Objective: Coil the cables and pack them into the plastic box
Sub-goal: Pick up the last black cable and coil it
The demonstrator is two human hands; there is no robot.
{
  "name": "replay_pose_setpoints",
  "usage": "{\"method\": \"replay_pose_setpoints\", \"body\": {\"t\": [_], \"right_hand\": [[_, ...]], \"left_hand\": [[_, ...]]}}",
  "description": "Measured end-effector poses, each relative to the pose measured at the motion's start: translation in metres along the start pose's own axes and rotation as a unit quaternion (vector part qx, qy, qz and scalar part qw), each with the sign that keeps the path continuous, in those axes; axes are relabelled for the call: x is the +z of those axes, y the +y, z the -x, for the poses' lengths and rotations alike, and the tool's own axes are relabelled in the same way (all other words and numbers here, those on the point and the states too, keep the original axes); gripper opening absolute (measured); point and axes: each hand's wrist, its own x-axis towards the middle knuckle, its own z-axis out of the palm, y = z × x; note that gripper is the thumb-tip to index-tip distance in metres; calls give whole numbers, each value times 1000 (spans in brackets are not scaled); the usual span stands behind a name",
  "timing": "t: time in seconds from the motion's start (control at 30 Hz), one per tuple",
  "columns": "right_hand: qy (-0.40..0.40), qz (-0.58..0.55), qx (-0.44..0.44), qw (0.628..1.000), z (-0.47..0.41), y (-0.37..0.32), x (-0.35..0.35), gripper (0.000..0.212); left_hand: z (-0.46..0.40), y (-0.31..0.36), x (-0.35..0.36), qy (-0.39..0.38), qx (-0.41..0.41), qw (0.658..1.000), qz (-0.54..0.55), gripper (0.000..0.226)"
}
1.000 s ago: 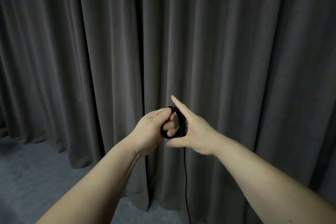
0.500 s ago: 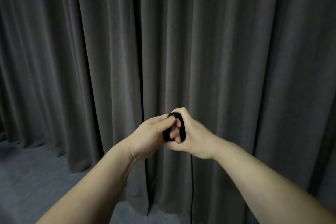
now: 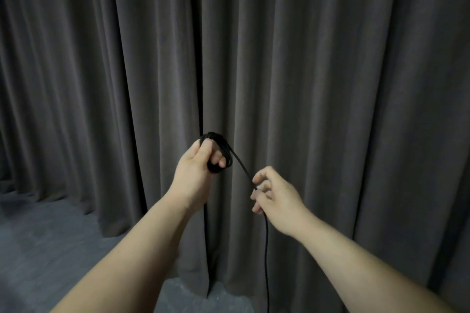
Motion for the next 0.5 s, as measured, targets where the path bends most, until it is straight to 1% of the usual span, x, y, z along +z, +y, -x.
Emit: {"method": "replay_pose_setpoints", "body": {"t": [0.07, 0.13, 0.2, 0.27, 0.3, 0.37, 0.43, 0.5], "right_hand": [[29, 9, -4, 1000, 0, 0, 1, 24], [15, 55, -27, 998, 1, -7, 2, 16], [-38, 108, -55, 992, 1, -15, 3, 22], [-87, 145, -67, 983, 0, -25, 4, 28], [-98, 141, -68, 983, -1, -31, 3, 29], [-109, 77, -49, 990, -4, -43, -2, 29], [-131, 7, -15, 991, -7, -52, -13, 32], [-141, -5, -10, 990, -9, -59, -24, 37]], "left_hand": [[-2, 0, -1, 17, -1, 1000, 23, 32], [-3, -1, -3, 18, 14, 1000, -11, 29], [-3, -2, -4, 8, 44, 994, -103, 25], [0, -4, -5, -7, 70, 977, -202, 26], [1, -5, -5, -16, 82, 965, -247, 26], [5, -8, -6, -46, 99, 948, -298, 24], [8, -12, -9, -81, 101, 942, -309, 25], [9, -14, -13, -113, 108, 932, -326, 29]]}}
